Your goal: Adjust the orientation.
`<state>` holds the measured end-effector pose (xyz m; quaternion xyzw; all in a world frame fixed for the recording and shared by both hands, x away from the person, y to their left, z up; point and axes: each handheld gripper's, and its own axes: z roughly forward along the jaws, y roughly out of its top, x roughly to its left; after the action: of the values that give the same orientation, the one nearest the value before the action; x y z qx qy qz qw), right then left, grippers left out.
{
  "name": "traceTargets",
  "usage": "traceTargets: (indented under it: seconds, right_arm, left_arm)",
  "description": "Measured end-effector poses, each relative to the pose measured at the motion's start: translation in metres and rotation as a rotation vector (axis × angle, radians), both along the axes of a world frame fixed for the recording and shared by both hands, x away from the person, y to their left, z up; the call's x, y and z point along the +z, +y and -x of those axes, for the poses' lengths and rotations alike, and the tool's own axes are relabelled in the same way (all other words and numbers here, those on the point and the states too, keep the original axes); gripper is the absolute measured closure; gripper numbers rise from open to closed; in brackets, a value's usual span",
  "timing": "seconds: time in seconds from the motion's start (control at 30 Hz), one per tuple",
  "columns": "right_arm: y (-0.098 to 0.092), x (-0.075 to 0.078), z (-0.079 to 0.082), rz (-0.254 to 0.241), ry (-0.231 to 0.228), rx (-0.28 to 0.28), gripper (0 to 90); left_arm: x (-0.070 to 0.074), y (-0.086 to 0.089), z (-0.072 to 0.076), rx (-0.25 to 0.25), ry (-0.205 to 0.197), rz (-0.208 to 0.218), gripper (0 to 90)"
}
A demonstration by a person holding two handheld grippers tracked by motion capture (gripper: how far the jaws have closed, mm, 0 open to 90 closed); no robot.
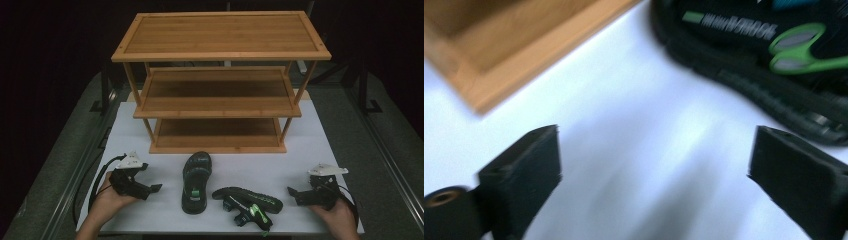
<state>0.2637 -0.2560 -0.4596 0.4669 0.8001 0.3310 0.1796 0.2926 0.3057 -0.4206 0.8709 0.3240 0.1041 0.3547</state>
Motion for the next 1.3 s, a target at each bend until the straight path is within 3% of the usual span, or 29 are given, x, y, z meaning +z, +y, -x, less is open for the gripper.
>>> traceTargets:
  seconds: [0.27,0.33,0.4,0.67,1.0,1.3]
  right_arm:
    - [0.0,0.0,0.0,0.001,0.002,0.0,0.0]
    - [0.0,0.0,0.0,0.0,0.002,0.001,0.0]
    - [0.0,0.0,0.0,-0.003,0.005,-0.001,0.0]
    - [0.001,0.002,0.0,0.008,0.01,0.0,2.0]
    - [-0.012,0.026,-0.001,-0.084,0.034,0.05,46.7]
    - [-0.011,0.051,-0.002,-0.099,-0.053,0.15,84.3]
  left_arm:
    - [-0.018,0.014,0.013,0.066,-0.004,-0.062,1.0]
    - [-0.027,0.018,0.016,0.067,-0.007,-0.063,1.0]
    - [-0.032,0.022,0.02,0.062,-0.046,-0.027,0.0]
    - [-0.032,0.021,0.02,0.061,-0.048,-0.032,0.0]
    - [-0.032,0.021,0.02,0.061,-0.049,-0.033,0.0]
    - [-0.032,0.021,0.02,0.059,-0.047,-0.035,0.0]
